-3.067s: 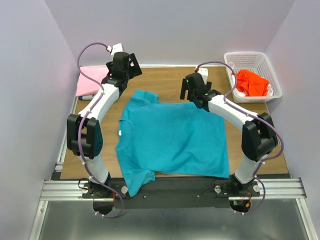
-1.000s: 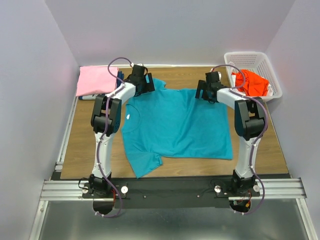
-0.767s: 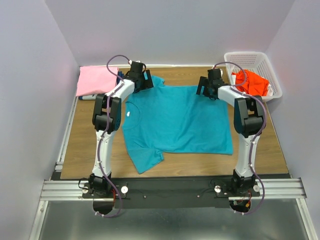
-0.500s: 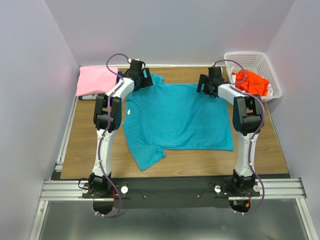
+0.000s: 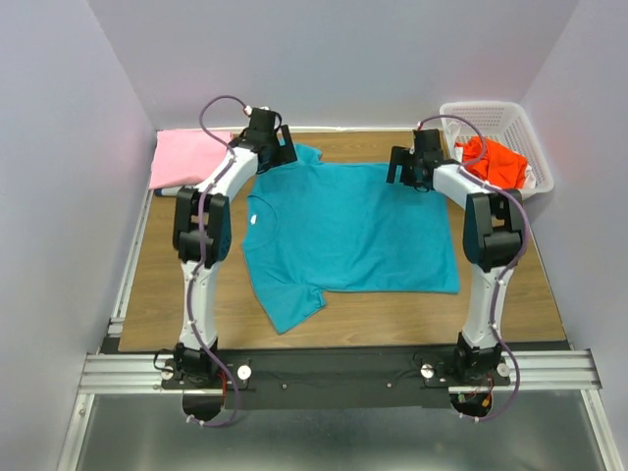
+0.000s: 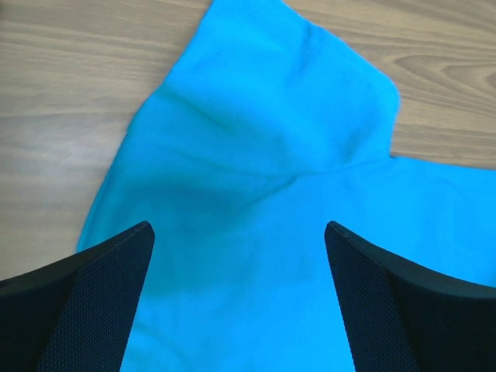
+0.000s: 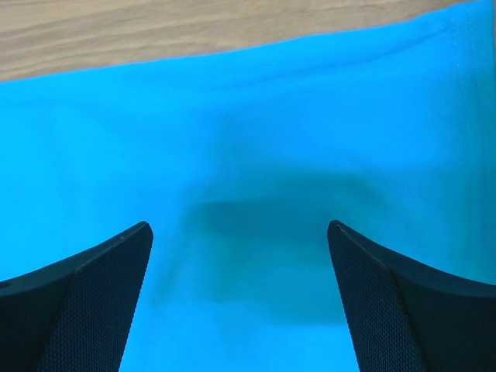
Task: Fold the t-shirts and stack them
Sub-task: Flatten the tshirt out
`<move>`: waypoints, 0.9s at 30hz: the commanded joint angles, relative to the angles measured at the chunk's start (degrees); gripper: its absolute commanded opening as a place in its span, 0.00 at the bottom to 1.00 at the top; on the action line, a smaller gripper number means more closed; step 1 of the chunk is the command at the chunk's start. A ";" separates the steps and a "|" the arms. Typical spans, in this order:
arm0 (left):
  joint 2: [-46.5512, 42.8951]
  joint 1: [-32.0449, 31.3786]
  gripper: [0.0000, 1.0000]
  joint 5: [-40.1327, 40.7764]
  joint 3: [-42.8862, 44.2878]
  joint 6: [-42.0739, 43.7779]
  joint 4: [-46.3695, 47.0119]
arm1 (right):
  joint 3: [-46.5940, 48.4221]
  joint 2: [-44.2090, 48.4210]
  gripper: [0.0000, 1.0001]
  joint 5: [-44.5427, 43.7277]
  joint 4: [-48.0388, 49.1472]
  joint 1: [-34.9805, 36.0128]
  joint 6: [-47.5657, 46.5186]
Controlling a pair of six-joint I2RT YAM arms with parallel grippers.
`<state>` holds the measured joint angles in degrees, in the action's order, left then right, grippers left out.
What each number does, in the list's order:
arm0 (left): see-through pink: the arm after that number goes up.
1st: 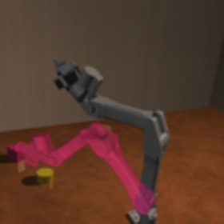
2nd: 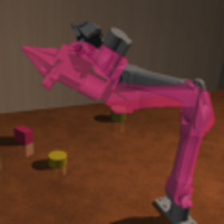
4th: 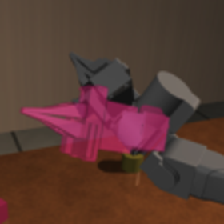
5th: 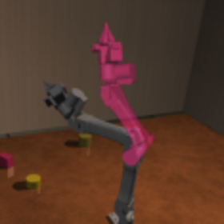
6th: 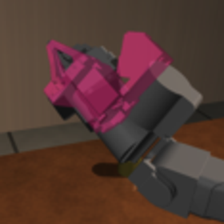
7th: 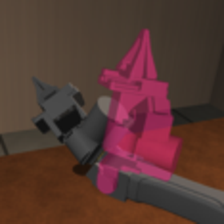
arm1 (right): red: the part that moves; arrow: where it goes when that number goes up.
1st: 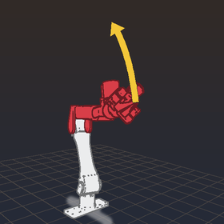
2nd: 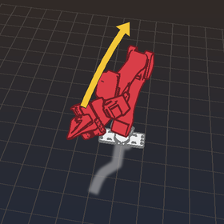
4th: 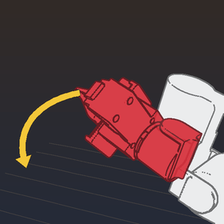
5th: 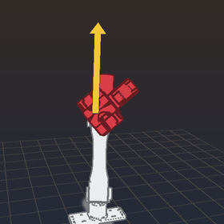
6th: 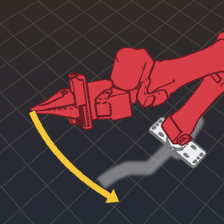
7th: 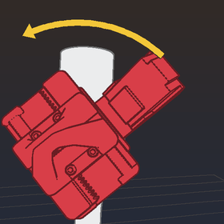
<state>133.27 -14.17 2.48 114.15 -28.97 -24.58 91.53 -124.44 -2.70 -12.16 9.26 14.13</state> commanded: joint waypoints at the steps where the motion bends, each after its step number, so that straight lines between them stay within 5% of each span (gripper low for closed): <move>1: -14.86 -2.78 0.98 3.93 -7.43 0.14 1.36 | -5.28 10.78 1.00 4.98 -1.64 -0.29 0.89; 11: -48.15 -14.28 0.98 10.70 -54.67 -9.59 7.79 | -29.45 34.41 1.00 8.67 0.64 -0.29 8.80; 15: -58.00 -19.55 0.98 12.11 -66.29 -16.28 3.41 | -35.26 41.46 1.00 7.10 2.05 -0.38 11.44; 21: -72.33 -27.12 0.98 10.88 -76.16 -25.86 -7.05 | -38.70 46.30 1.00 7.18 2.50 -0.29 11.36; 27: -76.24 -33.72 0.98 5.70 -81.62 -30.62 -11.19 | -39.50 46.13 1.00 5.69 2.41 -0.38 11.62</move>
<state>57.04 -45.47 10.70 35.14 -54.04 -31.44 53.15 -78.67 3.90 -10.46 9.26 24.77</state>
